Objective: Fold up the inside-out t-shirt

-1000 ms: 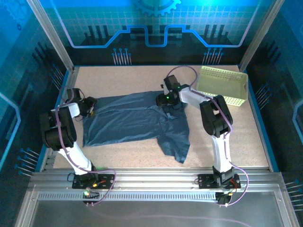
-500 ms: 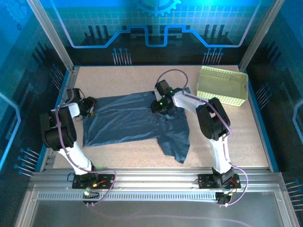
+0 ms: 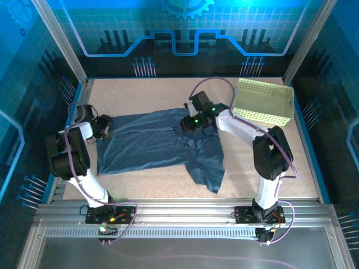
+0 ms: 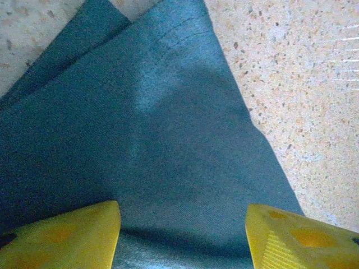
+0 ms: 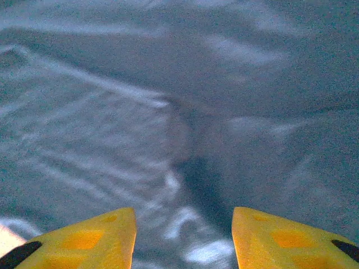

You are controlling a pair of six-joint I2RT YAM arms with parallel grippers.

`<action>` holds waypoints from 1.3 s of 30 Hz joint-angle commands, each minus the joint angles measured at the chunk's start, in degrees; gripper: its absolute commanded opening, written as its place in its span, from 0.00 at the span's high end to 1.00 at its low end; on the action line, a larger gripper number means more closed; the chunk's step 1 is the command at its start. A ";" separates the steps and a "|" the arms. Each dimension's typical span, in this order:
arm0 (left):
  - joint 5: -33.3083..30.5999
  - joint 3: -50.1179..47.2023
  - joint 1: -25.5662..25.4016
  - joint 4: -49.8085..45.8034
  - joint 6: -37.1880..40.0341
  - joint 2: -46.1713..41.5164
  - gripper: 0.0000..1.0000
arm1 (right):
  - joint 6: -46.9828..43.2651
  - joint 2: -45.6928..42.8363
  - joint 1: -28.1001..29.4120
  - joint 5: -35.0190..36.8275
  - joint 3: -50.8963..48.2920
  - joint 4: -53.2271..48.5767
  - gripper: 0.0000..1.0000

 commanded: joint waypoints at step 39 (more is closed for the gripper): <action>-7.15 -0.19 -1.06 -22.64 -0.46 -21.91 0.12 | 5.28 -16.83 -13.76 6.78 -18.31 -1.64 0.38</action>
